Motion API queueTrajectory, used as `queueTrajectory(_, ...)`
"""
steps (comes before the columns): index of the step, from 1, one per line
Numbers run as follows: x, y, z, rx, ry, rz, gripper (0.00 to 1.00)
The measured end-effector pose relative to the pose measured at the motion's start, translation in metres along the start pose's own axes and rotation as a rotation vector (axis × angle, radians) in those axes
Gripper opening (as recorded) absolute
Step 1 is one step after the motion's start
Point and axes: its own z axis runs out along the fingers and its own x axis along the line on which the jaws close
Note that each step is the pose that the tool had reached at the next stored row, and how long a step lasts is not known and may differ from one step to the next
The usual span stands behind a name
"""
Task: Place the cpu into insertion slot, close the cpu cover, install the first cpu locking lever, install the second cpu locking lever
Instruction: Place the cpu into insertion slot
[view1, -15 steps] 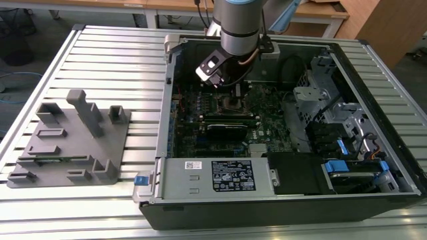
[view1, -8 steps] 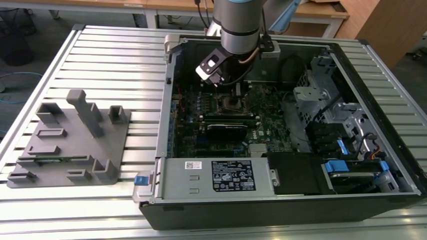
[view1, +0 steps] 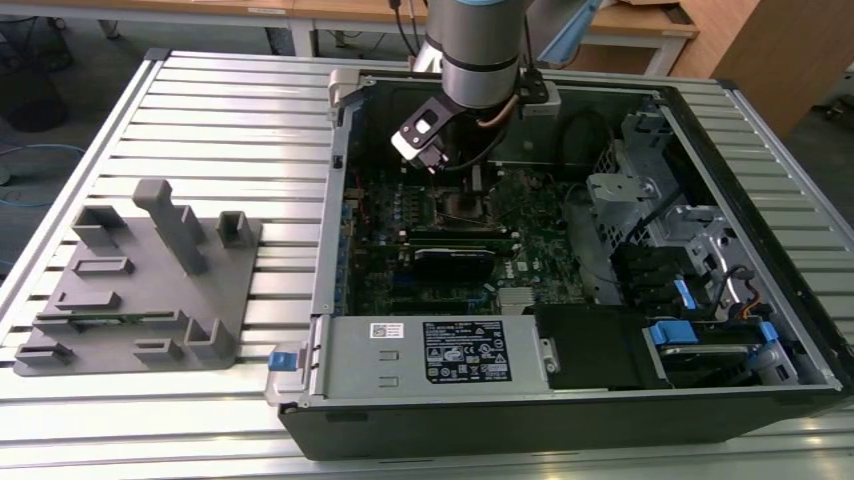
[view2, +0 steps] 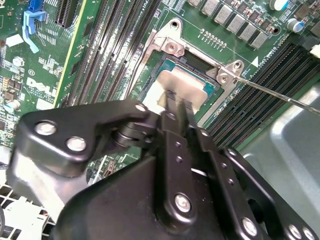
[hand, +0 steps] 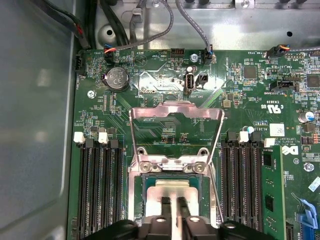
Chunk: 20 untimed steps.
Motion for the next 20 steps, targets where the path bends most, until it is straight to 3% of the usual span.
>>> queueTrajectory(5,0.0,0.0,-0.0001,0.0,0.0,0.0,0.41)
queueTrajectory(9,0.0,0.0,-0.0002,0.0,0.0,0.0,0.47)
queueTrajectory(11,0.0,0.0,-0.0003,0.0,0.0,0.0,0.59)
queueTrajectory(14,0.0,-0.0002,0.002,0.0,-0.0015,0.0,0.59)
queueTrajectory(20,0.0,-0.0007,0.0065,-0.0001,-0.0114,-0.001,0.59)
